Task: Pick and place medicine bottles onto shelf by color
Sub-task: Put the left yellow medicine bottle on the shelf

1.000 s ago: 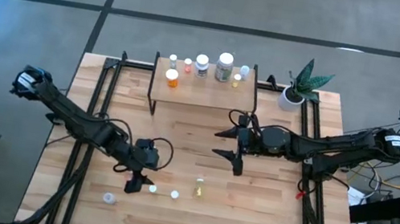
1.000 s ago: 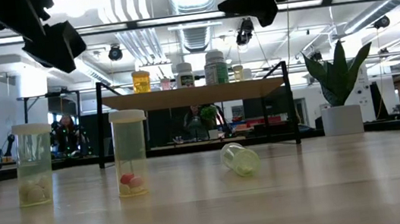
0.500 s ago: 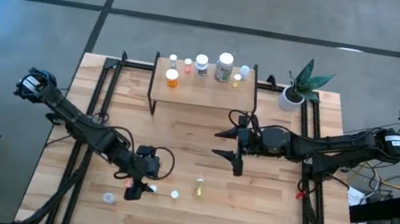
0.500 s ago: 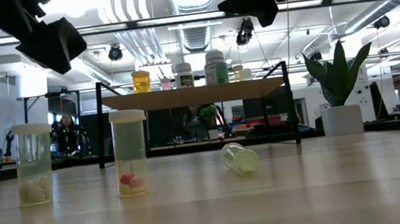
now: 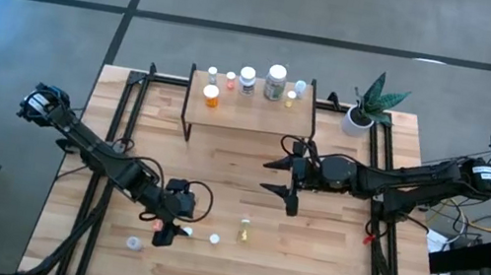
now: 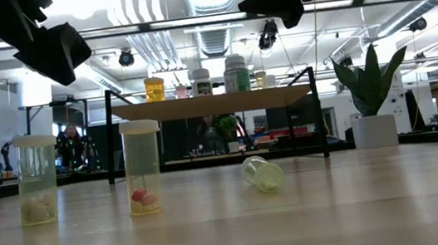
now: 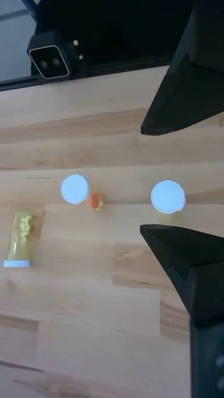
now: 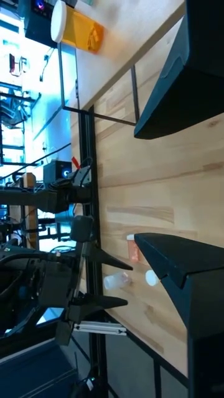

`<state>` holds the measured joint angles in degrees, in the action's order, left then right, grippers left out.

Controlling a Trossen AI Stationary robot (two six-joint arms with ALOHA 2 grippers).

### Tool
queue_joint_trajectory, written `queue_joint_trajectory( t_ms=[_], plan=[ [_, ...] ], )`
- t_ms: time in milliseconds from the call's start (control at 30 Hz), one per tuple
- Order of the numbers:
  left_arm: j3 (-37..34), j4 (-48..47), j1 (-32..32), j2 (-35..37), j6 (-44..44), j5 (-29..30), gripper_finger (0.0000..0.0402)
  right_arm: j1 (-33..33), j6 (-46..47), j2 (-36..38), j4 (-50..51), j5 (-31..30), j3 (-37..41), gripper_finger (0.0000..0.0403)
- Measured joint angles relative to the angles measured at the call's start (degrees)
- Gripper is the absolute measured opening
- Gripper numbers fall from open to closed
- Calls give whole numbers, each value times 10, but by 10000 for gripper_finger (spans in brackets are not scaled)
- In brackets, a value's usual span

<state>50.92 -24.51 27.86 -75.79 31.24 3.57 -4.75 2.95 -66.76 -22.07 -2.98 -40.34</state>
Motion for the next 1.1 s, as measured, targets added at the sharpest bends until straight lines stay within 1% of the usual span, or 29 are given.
queue_joint_trajectory(
  t_ms=[333,500,800,933,1100],
  plan=[
    [3,0,5,0,0,5,231,-3,-1,0,-9,0,0,249],
    [2,-11,12,-12,-1,13,231,-4,0,-5,-9,0,0,249],
    [2,-9,12,-73,-5,12,231,-8,0,-5,-8,0,0,249],
    [2,-7,14,-101,-2,1,231,-8,-2,-5,-8,0,0,249],
    [2,7,15,-122,-2,0,231,-8,-7,-6,-6,0,0,249]
  ],
)
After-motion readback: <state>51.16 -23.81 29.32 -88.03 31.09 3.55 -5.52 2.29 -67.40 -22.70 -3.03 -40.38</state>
